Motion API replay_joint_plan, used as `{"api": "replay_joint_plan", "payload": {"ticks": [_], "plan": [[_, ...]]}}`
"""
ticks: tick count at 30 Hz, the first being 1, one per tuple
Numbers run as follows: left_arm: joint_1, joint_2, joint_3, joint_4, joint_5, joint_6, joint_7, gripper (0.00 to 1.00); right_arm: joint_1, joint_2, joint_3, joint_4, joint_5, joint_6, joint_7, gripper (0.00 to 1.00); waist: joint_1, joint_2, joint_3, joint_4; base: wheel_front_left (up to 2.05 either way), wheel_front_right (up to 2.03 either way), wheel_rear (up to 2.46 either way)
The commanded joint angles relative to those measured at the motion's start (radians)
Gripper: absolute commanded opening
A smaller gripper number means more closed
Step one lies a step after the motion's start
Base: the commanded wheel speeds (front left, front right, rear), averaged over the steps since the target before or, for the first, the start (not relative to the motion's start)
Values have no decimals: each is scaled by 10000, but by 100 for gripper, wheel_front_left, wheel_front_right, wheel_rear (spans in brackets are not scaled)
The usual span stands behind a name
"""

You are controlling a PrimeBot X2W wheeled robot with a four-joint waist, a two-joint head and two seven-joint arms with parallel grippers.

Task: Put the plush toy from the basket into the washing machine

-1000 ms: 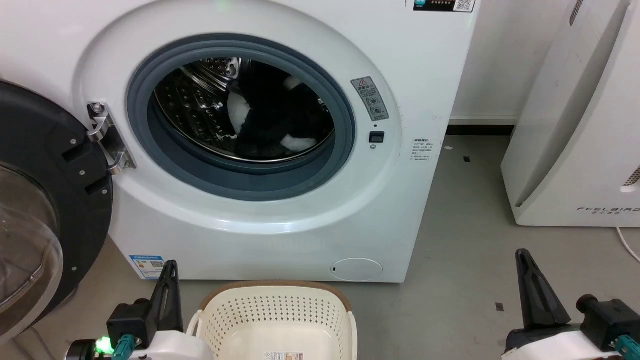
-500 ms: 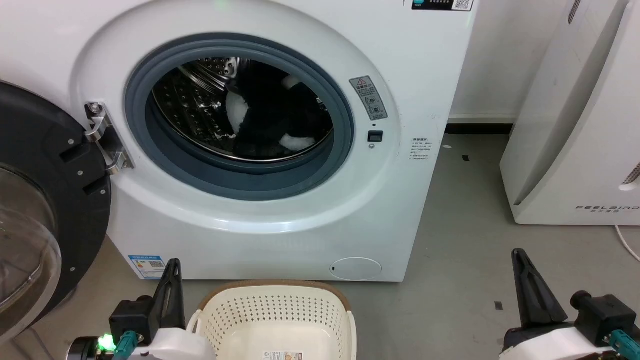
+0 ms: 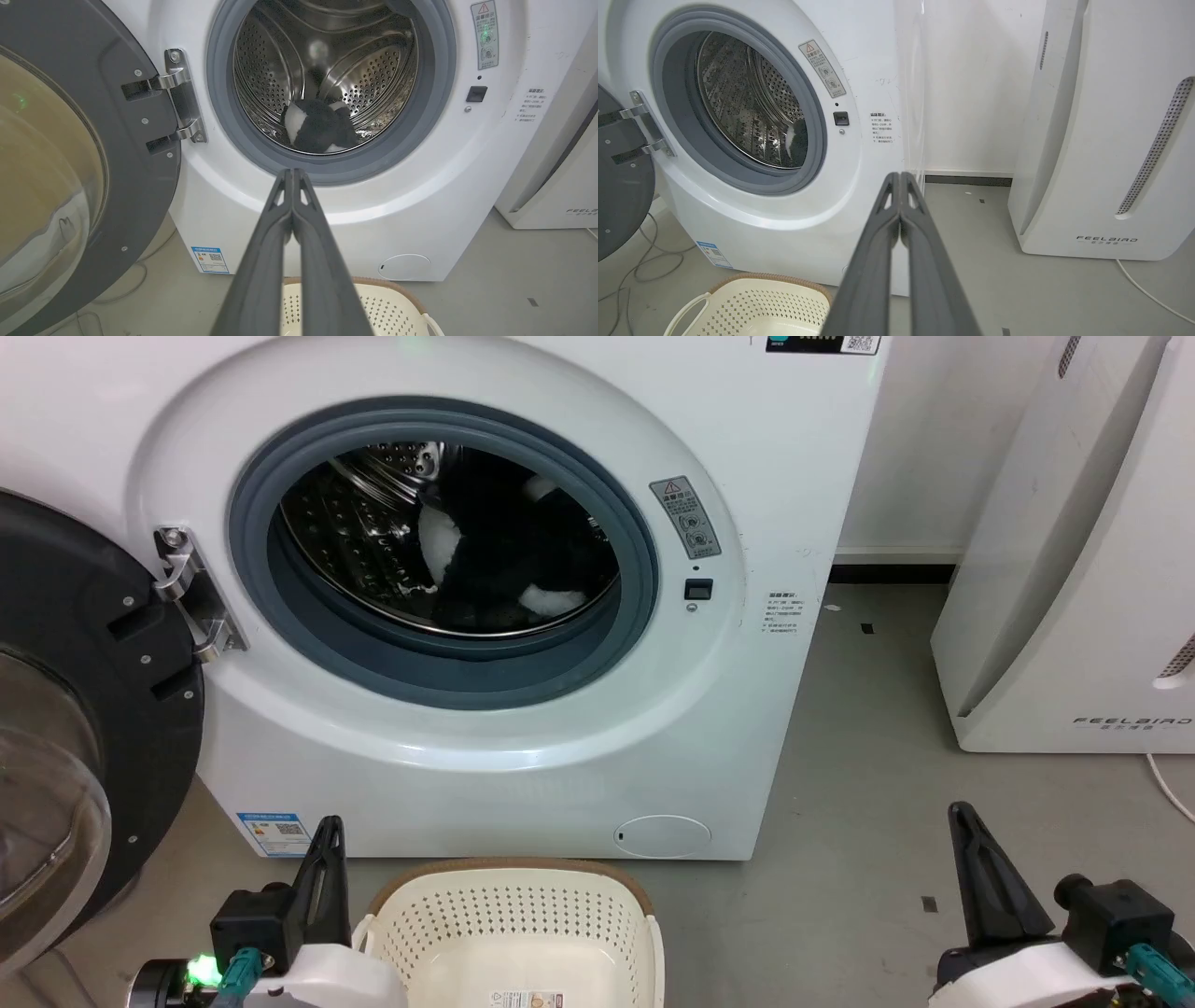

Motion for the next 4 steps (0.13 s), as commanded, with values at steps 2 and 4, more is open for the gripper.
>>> {"api": "replay_joint_plan", "payload": {"ticks": [2,4], "plan": [[-100,0,-39,-106,98,-33,94,0,-187,-4,31,-64,-140,-4,78,0,-1,0,4,-5,0,0,0],[-104,-1,-49,-131,107,-37,135,0,-197,-4,36,-66,-176,-4,119,0,-1,0,8,-11,0,0,0]]}}
